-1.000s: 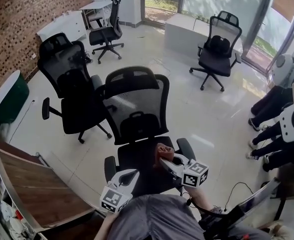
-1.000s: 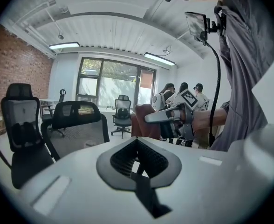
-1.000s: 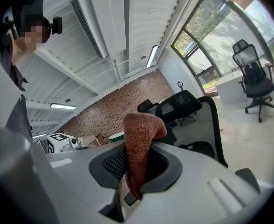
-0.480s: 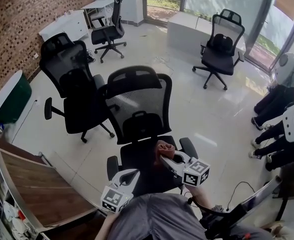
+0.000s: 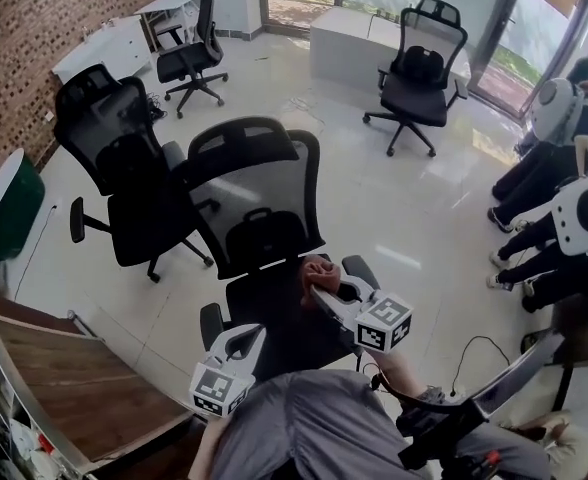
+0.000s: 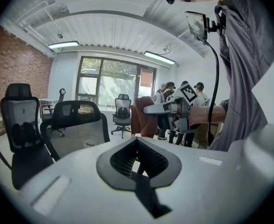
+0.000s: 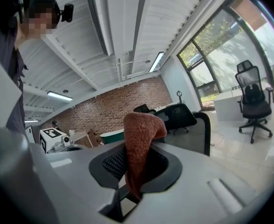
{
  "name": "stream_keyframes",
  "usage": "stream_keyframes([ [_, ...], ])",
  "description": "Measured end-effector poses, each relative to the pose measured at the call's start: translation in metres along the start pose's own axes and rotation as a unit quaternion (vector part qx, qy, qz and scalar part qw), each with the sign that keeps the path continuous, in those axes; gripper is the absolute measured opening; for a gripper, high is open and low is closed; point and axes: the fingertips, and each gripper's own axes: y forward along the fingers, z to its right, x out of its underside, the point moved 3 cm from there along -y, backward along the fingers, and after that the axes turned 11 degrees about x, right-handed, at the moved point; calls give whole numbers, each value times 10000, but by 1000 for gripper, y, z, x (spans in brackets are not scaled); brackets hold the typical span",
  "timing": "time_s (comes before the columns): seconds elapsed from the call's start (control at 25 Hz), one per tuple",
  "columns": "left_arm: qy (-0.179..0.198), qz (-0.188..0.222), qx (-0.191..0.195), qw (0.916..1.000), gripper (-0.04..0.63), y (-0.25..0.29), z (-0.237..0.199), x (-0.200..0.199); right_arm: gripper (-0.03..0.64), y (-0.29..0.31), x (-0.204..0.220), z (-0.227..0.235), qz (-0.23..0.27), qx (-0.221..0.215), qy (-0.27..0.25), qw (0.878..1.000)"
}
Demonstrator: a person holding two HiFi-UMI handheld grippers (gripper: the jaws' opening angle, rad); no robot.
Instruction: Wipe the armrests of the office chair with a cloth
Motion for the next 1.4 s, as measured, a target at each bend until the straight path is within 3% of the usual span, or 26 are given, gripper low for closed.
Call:
stream_keyframes([
  [0.88,-47,2,16,10000,15,-7,8,3,54,-7,-2,-6,-5,103,-176,9998],
  [1.4,-16,-1,54,10000,15,1,11,-2,54,-8,4,-18,-159,115,-1061,9942],
])
